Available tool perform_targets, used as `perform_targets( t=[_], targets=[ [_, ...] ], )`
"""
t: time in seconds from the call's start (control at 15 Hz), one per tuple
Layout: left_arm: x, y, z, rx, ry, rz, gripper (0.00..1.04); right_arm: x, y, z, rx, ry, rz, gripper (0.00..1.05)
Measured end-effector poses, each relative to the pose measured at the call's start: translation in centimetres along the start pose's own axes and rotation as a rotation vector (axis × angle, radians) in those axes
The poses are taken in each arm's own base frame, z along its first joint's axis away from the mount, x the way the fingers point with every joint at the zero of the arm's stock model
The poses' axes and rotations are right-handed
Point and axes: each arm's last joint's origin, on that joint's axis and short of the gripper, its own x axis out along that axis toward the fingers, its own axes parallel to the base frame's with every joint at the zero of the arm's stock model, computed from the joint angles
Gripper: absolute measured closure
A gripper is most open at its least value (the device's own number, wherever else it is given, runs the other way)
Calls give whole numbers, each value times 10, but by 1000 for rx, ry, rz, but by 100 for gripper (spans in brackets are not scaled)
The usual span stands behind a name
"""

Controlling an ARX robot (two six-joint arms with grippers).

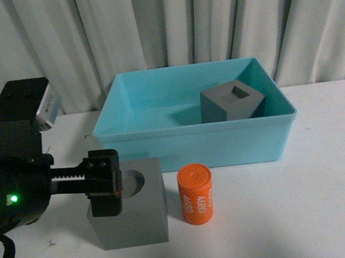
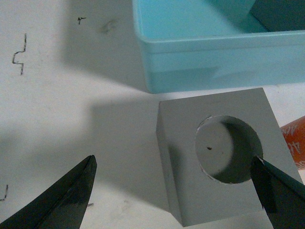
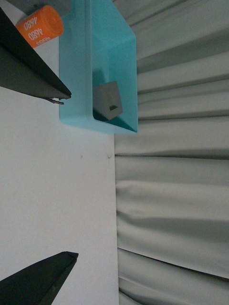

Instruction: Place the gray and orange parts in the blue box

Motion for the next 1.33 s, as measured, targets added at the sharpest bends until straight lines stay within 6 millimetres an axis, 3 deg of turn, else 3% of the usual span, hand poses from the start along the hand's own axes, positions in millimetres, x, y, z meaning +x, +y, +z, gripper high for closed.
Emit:
perform_targets(
  t=[0.27, 0.93, 1.2, 1.33],
  targets=[
    [4, -3, -1, 6, 2, -1, 7, 0, 0, 0, 0, 1, 0, 6],
    [44, -8, -6, 40, 52, 10, 7, 0, 0, 0, 0, 1, 0, 6],
    [44, -8, -7, 40, 62, -4, 48, 0, 0, 0, 0, 0, 0, 6],
    [44, -9, -9, 38, 64, -15, 74, 0, 0, 0, 0, 0, 0, 6]
  ],
)
